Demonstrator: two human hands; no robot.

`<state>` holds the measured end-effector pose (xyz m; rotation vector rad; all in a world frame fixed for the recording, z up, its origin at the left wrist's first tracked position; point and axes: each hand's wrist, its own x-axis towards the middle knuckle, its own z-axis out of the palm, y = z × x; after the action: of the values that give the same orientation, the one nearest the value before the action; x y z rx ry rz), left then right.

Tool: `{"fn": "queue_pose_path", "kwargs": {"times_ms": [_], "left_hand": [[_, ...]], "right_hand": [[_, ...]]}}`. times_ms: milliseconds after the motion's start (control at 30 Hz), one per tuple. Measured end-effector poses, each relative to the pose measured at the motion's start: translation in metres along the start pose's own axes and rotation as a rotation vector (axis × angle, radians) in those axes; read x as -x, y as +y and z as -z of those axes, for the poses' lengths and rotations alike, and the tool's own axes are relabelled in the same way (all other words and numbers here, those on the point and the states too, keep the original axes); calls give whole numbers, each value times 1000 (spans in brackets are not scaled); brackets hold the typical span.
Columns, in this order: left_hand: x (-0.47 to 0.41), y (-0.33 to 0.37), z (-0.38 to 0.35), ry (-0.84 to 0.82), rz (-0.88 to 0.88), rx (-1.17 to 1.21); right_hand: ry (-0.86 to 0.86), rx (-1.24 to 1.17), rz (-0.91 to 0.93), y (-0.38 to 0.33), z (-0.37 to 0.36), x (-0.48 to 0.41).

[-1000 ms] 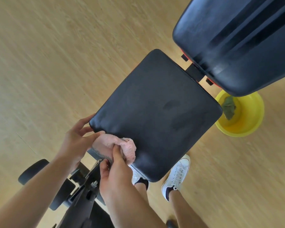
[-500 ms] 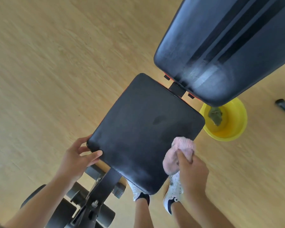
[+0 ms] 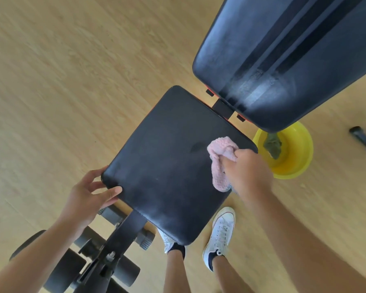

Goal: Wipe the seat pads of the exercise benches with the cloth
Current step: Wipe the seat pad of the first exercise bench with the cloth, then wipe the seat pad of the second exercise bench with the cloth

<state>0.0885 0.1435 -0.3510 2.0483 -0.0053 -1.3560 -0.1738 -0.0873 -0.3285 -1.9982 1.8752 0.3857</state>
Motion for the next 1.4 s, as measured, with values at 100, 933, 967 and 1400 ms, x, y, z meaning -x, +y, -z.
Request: {"fn": "queue_pose_path", "kwargs": {"times_ms": [100, 933, 967, 1400], "left_hand": [[-1, 0, 0, -9, -9, -10], [42, 240, -12, -243, -482, -1001], [58, 251, -42, -260, -554, -1042], [186, 270, -333, -683, -831, -1406]], "right_hand": [[-55, -12, 290, -28, -22, 59], [-35, -775, 290, 46, 68, 35], [10, -840, 257, 58, 76, 37], [321, -1119, -275, 270, 143, 70]]}}
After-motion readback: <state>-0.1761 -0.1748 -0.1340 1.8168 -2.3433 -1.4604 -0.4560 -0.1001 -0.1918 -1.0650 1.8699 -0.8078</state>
